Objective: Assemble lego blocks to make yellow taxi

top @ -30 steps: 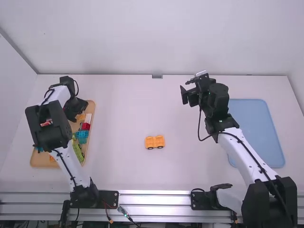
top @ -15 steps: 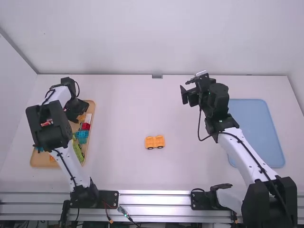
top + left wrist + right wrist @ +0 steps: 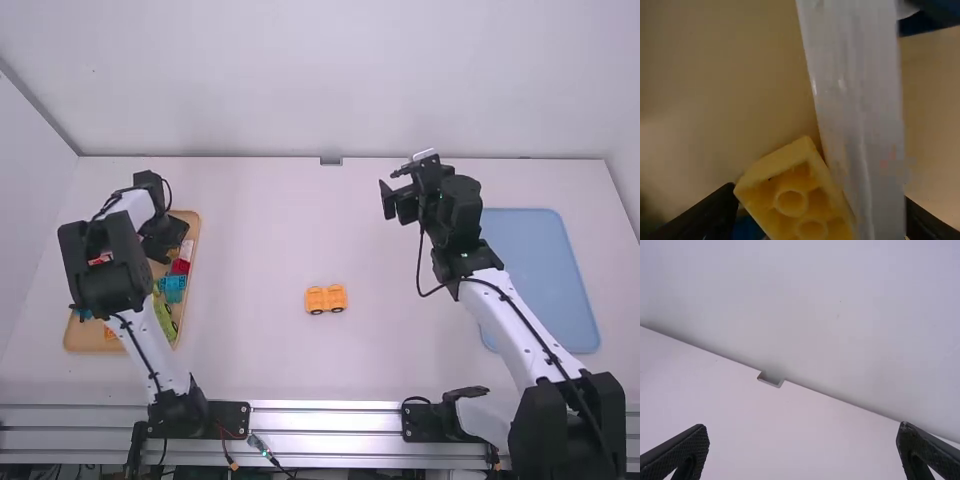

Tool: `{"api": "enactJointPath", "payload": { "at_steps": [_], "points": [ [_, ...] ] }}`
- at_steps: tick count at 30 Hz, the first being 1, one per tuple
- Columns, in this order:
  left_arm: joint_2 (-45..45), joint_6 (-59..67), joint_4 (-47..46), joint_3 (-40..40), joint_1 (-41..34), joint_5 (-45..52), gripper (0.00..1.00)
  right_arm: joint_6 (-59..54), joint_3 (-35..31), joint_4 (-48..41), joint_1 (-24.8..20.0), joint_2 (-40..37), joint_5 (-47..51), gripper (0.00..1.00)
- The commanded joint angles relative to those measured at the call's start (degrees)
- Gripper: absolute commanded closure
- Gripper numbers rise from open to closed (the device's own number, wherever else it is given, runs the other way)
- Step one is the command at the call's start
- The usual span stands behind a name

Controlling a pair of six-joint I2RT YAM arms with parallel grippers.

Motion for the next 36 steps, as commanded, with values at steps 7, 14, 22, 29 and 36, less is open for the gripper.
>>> {"api": "enactJointPath", "payload": {
  "at_steps": [7, 14, 22, 29, 36],
  "points": [
    [0.3, -0.9, 0.7, -0.6, 0.0, 0.2, 0.37, 0.5, 1.9, 0.1, 0.0, 0.4, 0.0, 0.01],
    [0.3, -1.7, 0.6, -0.9, 0.1, 2.6, 0.38, 0.5, 1.9, 0.1, 0.0, 0.4, 0.0, 0.01],
    [0.3, -1.7, 1.1, -1.2, 0.1, 2.6, 0.62, 0.6, 1.9, 0.0, 0.1, 0.4, 0.1, 0.01],
    [0.3, -1.6, 1.0, -1.2, 0.2, 2.6, 0.57, 0.5, 1.9, 0.1, 0.1, 0.4, 0.1, 0.01],
    [0.3, 0.3, 0.4, -1.2, 0.2, 2.7, 0.33, 0.5, 1.9, 0.1, 0.0, 0.4, 0.0, 0.01]
  ]
}}
